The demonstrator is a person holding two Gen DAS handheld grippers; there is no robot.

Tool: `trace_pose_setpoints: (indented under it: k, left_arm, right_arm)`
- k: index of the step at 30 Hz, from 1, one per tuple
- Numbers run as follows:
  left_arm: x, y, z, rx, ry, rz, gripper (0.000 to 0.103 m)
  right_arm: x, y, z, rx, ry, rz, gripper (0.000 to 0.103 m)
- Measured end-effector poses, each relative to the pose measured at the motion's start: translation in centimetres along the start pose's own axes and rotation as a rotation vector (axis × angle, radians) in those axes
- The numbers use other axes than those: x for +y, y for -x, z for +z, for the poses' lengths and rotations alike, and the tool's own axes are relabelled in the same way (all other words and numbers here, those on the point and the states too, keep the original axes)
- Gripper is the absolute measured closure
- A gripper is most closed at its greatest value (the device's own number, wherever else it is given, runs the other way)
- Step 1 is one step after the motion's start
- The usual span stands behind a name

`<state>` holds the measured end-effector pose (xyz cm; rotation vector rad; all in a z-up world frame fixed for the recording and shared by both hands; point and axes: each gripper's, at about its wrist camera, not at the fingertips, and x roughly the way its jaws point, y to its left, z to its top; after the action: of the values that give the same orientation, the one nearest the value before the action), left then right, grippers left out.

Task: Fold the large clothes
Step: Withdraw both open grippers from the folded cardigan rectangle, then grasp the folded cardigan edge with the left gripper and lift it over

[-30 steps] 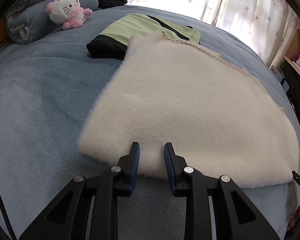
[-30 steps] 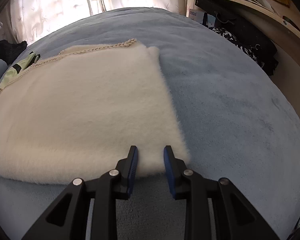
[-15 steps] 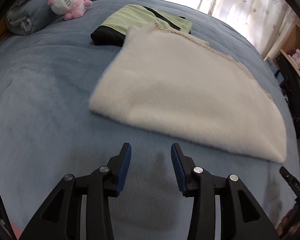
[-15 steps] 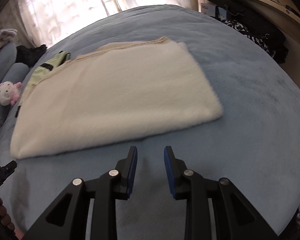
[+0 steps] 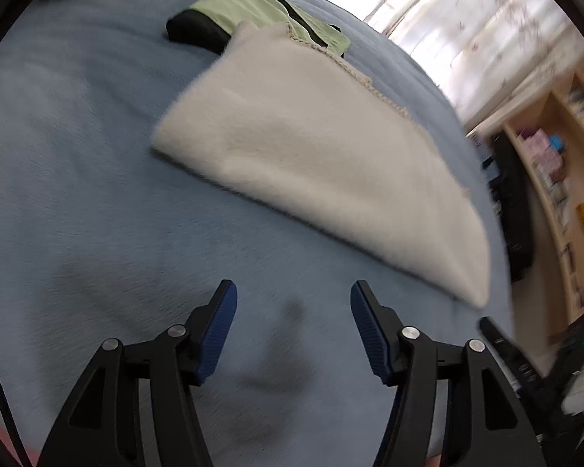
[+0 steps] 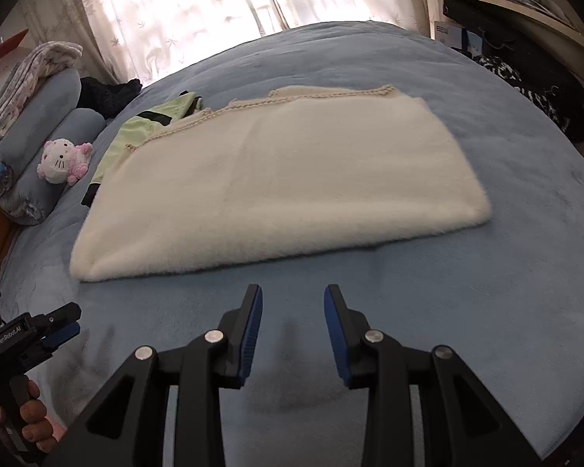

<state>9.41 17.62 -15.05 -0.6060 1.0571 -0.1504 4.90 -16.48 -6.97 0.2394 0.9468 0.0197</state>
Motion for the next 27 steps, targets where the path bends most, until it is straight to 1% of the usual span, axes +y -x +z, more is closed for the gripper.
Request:
trace_pose_setpoints:
  k: [3, 7, 13, 16, 18, 20, 22, 23, 24, 25, 26, 27]
  left_arm:
    - [0.7, -1.7, 1.2, 0.008, 0.041, -0.066, 0.043]
    - [1.3, -4.1, 2.6, 0.007, 0.083, -0.129, 0.042]
    - [2.2, -7.8, 5.2, -0.036, 0.171, -0.200, 0.042]
    - [2.5, -9.4, 6.6, -0.052, 0.221, -0.236, 0.042]
    - [2.4, -10.1, 7.6, -0.070, 0.240, -0.248, 0.042]
    - [2.3, -10.6, 8.5, -0.101, 0.249, -0.252, 0.042]
    - [1.9, -10.7, 9.4, -0.154, 0.241, -0.225, 0.042]
    - [1.5, -10.5, 9.6, -0.183, 0.225, -0.207, 0.048]
    - [0.9, -10.4, 9.7, -0.218, 0.200, -0.170, 0.052]
    - [0.6, -10.4, 10.1, -0.241, 0.188, -0.148, 0.065]
    - [0.3, -10.0, 9.9, -0.275, 0.165, -0.126, 0.073]
    - [-0.1, -9.5, 9.7, -0.299, 0.143, -0.121, 0.075]
  right_arm:
    - [1.1, -1.0, 0.4, -0.010, 0.013, 0.011, 0.070]
    - [2.4, -2.8, 1.8, -0.032, 0.029, 0.032, 0.070]
    - [3.6, -4.9, 3.8, -0.077, 0.034, 0.047, 0.070]
    - [4.2, -6.2, 4.7, -0.080, 0.051, 0.050, 0.070]
    - [4.8, -6.9, 5.3, -0.084, 0.072, 0.050, 0.070]
    - [5.7, -7.5, 6.1, -0.108, 0.109, 0.037, 0.070]
    - [6.8, -7.9, 7.1, -0.139, 0.141, 0.035, 0.070]
    - [7.2, -8.0, 7.5, -0.150, 0.155, 0.032, 0.070]
    - [7.5, -8.3, 8.0, -0.160, 0.167, 0.029, 0.070]
    - [7.9, -8.6, 8.5, -0.164, 0.180, 0.029, 0.070]
    - [8.4, -9.1, 8.9, -0.165, 0.195, 0.021, 0.070]
    - [8.8, -9.5, 9.2, -0.167, 0.208, 0.005, 0.071]
